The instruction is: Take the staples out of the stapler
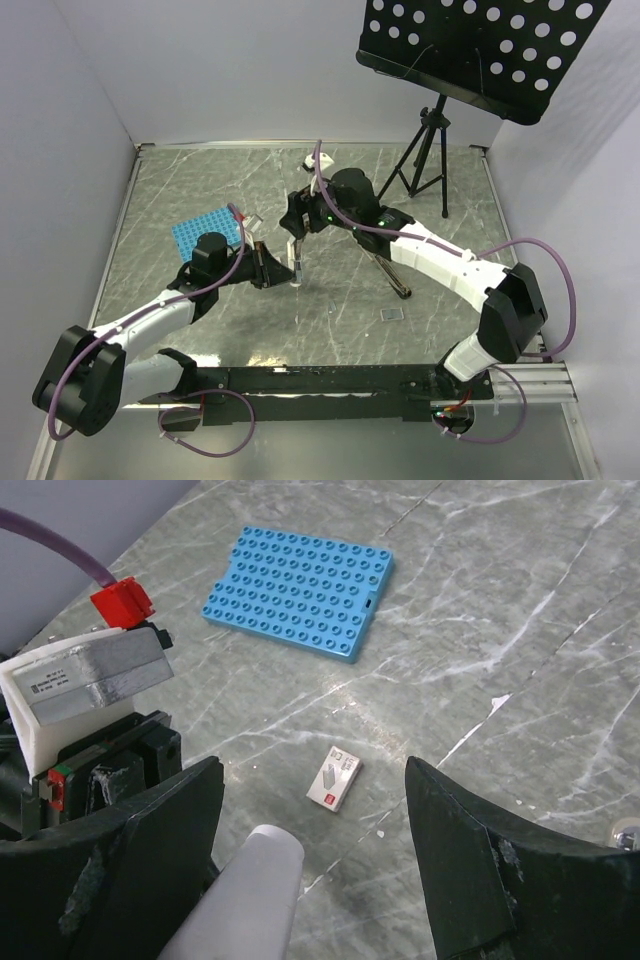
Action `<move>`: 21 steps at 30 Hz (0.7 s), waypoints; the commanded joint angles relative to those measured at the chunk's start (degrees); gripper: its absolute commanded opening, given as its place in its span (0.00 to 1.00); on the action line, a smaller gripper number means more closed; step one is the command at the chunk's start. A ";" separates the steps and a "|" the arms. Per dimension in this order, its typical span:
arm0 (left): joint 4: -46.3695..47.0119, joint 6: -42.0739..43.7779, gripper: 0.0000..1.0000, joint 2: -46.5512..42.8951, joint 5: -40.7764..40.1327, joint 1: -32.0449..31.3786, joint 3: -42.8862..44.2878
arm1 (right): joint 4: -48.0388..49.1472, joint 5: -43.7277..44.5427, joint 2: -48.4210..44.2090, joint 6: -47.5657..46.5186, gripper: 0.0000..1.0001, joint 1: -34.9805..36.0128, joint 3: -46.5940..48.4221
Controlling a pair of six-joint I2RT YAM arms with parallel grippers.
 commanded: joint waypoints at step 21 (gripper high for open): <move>2.08 2.22 0.01 1.29 1.94 -1.34 3.51 | -12.55 -0.37 4.17 1.14 0.89 -3.04 13.10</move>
